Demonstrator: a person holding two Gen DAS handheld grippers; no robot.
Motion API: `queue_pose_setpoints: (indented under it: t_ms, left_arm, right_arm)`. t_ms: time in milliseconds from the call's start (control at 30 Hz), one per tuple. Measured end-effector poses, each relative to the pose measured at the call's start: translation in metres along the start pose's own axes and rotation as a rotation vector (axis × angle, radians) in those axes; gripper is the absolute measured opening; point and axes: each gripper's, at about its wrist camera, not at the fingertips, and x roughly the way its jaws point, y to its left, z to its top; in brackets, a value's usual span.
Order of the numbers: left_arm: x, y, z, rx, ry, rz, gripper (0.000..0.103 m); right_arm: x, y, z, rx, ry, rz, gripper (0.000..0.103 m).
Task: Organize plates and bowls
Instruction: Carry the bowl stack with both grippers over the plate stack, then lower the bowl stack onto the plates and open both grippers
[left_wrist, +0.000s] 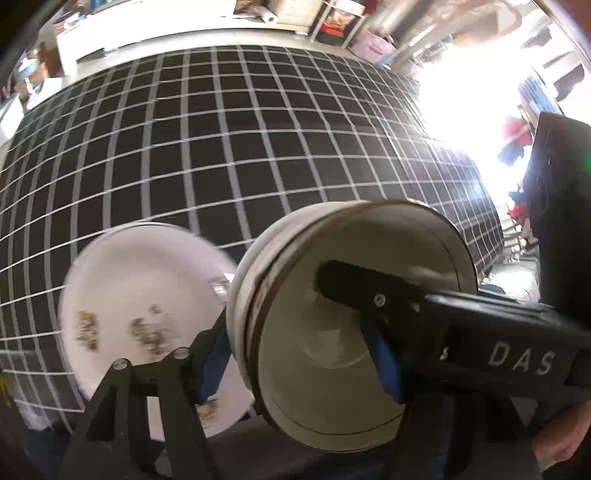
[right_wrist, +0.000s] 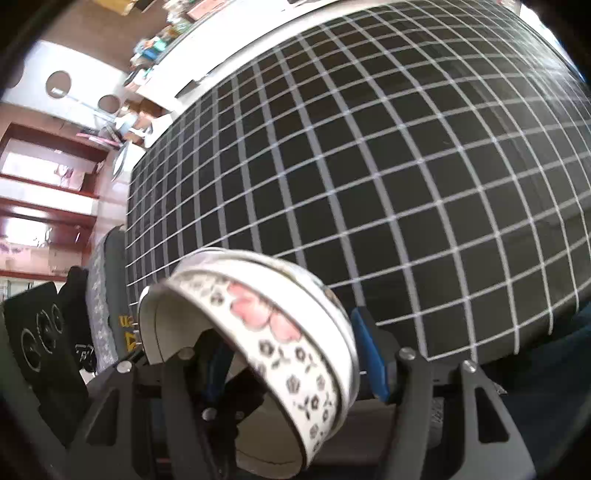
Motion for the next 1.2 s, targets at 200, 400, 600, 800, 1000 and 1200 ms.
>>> queue_pose_setpoints:
  t_ms: [200, 400, 600, 800, 1000, 1200]
  left_arm:
    - [-0.016, 0.043, -0.007, -0.074, -0.03, 0.05, 0.065]
    - [-0.01, 0.09, -0.016, -0.134, -0.012, 0.11, 0.064]
    - [-0.001, 0.117, -0.021, -0.173, -0.01, 0.097, 0.061]
    - [0.001, 0.134, -0.013, -0.186, -0.015, 0.077, 0.061]
    - [-0.014, 0.162, -0.014, -0.196, -0.019, 0.075, 0.061]
    - [-0.018, 0.174, -0.016, -0.194, -0.027, 0.071, 0.061]
  right_arm:
    - [0.025, 0.046, -0.002, -0.091, 0.03, -0.002, 0.065]
    - [0.059, 0.072, -0.001, -0.124, 0.085, 0.0, 0.062]
    - [0.079, 0.087, 0.002, -0.149, 0.078, -0.021, 0.06]
    - [0.084, 0.089, 0.013, -0.152, 0.085, -0.034, 0.057]
    - [0.089, 0.083, 0.017, -0.151, 0.105, -0.03, 0.057]
    - [0.09, 0.079, 0.016, -0.148, 0.114, -0.019, 0.057]
